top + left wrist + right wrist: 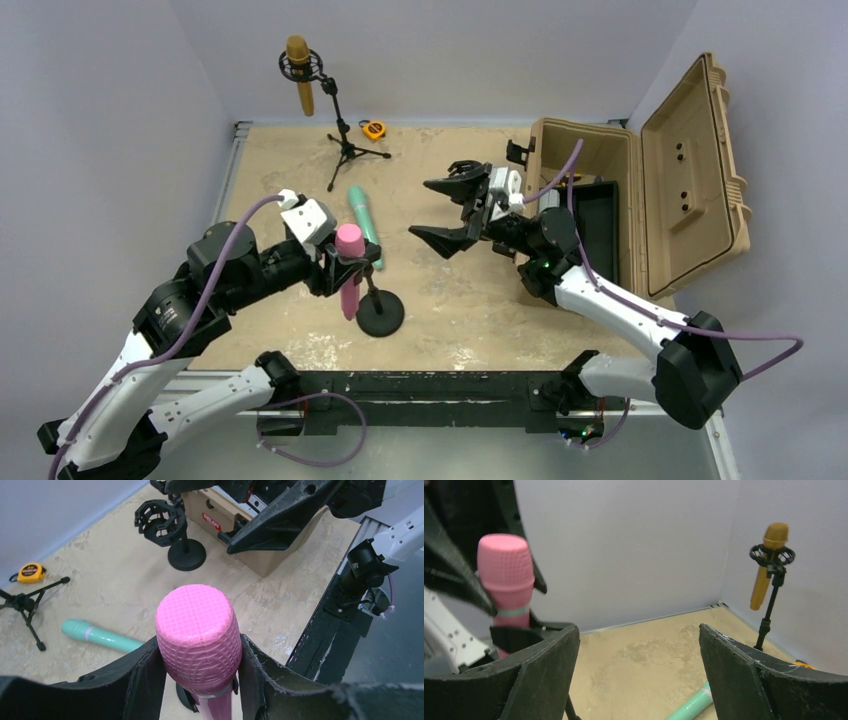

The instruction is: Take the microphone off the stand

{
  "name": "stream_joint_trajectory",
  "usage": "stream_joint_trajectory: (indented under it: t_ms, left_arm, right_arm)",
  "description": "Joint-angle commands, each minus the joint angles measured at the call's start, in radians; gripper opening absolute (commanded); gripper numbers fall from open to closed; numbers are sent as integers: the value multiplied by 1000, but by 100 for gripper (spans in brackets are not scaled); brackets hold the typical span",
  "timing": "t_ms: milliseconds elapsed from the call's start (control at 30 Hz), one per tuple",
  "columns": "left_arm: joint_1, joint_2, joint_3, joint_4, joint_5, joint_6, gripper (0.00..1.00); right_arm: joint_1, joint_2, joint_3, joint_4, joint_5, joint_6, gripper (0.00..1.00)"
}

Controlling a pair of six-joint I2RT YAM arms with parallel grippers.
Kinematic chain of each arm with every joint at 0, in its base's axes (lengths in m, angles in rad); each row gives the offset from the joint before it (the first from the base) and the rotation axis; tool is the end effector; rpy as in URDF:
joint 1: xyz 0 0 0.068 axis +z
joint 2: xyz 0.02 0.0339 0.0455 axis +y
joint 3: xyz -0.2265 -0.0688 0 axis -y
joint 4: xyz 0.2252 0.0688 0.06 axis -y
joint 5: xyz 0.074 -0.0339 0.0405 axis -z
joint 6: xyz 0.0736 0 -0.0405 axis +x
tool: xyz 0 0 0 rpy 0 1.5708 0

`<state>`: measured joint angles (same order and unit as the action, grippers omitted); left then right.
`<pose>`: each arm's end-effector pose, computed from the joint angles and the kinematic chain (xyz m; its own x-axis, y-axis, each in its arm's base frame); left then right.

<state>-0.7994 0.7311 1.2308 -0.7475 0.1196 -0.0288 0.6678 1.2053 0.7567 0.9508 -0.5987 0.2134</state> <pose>0.1073 -0.1229 0.3892 -0.1937 0.1582 -0.9682 0.7872 0.6140 -0.0572 0.1990 0.2098 0.3463 0.1789 0.3639 -0.9141 -0.9591 0.2718 -0.0795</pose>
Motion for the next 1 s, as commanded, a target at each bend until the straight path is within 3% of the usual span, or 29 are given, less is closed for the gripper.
stream_joint_trajectory:
  t_ms: [0, 167, 233, 367, 567, 733, 833, 967]
  left_arm:
    - [-4, 15, -26, 47, 97, 62, 15]
    - [-3, 13, -10, 57, -14, -5, 56]
    - [-3, 22, 13, 48, -66, -50, 81]
    - [-3, 51, 89, -19, -155, -148, 92]
    - [-4, 76, 103, -66, -235, -192, 91]
    - [-3, 88, 67, -4, -105, -172, 85]
    - [-3, 62, 48, 23, -57, -100, 57]
    - [-4, -9, -27, 70, 96, 90, 34]
  right_arm:
    - [7, -10, -14, 148, -168, -87, 88]
    - [9, 25, -26, 279, -232, -60, 88]
    - [14, 43, -20, 282, -241, -75, 88]
    - [22, 70, -10, 286, -251, -97, 87]
    - [39, 120, 8, 320, -250, -83, 87]
    - [56, 155, 29, 332, -209, -83, 87]
    - [60, 177, 46, 330, -208, -93, 87]
    - [81, 177, 51, 312, -240, -161, 89]
